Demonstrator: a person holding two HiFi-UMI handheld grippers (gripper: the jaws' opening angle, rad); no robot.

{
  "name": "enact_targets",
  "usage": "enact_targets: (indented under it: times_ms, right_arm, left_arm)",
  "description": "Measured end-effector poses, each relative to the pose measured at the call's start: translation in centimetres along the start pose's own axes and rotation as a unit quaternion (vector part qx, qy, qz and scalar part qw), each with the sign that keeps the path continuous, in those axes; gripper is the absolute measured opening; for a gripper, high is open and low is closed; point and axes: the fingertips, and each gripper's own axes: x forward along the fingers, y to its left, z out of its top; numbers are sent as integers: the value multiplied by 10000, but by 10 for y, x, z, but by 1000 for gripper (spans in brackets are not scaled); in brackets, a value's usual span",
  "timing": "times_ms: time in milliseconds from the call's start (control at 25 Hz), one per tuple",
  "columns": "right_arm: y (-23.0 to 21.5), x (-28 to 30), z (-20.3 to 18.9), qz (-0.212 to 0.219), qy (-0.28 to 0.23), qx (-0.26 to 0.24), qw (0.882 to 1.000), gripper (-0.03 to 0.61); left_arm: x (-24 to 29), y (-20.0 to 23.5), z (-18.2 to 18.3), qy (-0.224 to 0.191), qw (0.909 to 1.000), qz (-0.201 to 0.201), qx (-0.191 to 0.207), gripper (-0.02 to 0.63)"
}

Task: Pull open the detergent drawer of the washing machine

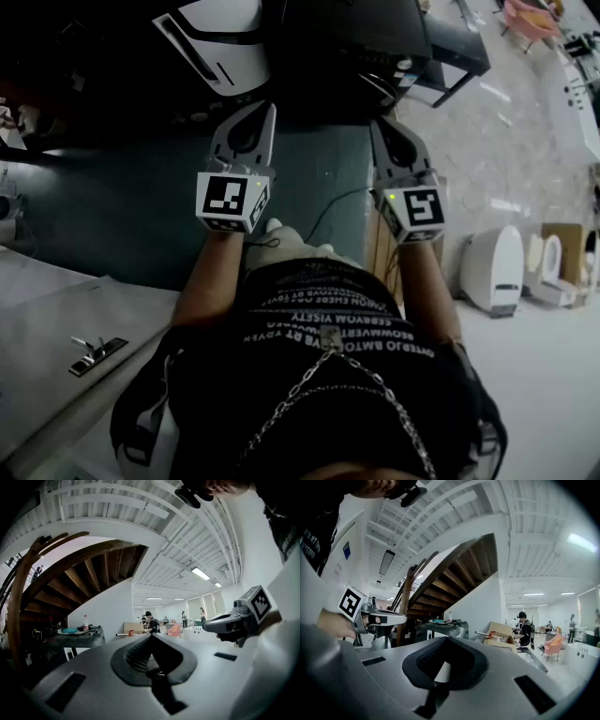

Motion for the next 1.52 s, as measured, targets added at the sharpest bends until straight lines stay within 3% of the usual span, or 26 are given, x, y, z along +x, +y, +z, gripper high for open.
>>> enact_targets:
  times_ms: [280, 480, 640, 800, 1520]
  right_arm:
    - [-18, -6, -29, -156, 258, 94, 9995, 2]
    - [-27, 15, -29, -173, 36, 330, 9993, 2]
    - [-29, 43, -28, -47, 86, 262, 9996, 2]
    - [-27, 72, -29, 150, 105, 193, 9996, 2]
    - [-32, 190, -26, -40, 486, 286, 9984, 2]
  left_arm:
    - [3, -7, -11, 145, 9999, -72, -52, 3]
    - [18, 1, -12, 113, 9999, -101, -18, 3]
    - [39, 23, -19, 223, 9996, -74, -136, 3]
    - [61, 44, -19, 304, 9995, -130, -9, 3]
    - [129, 144, -39, 364, 9981, -433, -227, 3]
